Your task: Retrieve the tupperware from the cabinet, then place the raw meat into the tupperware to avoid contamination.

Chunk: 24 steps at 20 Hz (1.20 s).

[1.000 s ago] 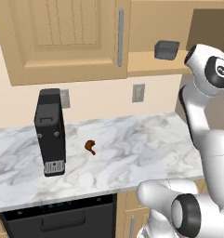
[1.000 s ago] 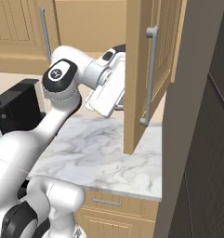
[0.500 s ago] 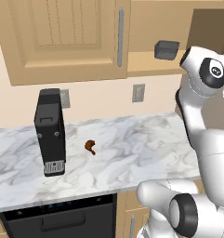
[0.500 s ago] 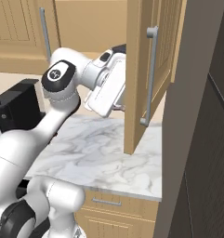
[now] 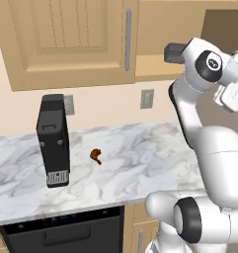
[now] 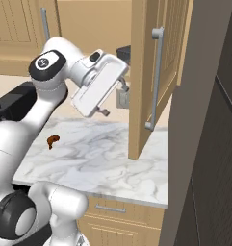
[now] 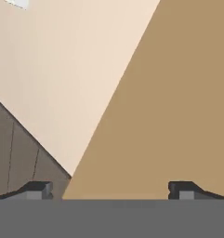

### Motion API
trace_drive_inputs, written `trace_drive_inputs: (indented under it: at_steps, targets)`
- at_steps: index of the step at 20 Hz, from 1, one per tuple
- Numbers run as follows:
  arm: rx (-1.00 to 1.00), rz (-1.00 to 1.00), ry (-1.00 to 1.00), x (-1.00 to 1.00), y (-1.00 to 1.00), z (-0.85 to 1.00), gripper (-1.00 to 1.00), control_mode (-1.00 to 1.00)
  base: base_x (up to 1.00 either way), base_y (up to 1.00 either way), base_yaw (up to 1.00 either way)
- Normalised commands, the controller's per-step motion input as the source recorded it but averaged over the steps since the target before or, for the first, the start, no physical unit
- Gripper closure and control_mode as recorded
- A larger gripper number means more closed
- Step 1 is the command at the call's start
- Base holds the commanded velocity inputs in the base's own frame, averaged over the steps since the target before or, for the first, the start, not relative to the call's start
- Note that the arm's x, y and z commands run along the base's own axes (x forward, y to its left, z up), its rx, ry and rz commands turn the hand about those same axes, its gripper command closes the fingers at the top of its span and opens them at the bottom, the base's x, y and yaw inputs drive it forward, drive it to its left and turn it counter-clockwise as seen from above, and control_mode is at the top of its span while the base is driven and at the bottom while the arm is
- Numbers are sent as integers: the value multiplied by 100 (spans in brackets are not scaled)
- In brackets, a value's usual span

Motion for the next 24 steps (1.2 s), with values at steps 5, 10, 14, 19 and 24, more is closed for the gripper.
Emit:
trace_drive_inputs:
  at_steps: [5, 10, 14, 19, 24]
  targets:
    - [19, -22, -35, 5, 37, 8, -100, -100, 0, 0, 0]
    - [19, -23, -44, 10, 28, 0, -100, -100, 0, 0, 0]
    - [24, -23, -48, 6, 17, 0, -100, -100, 0, 0, 0]
    - [19, -19, -48, -10, 47, -6, -100, -100, 0, 0, 0]
    - [7, -7, -50, -27, 76, -4, -100, -100, 0, 0, 0]
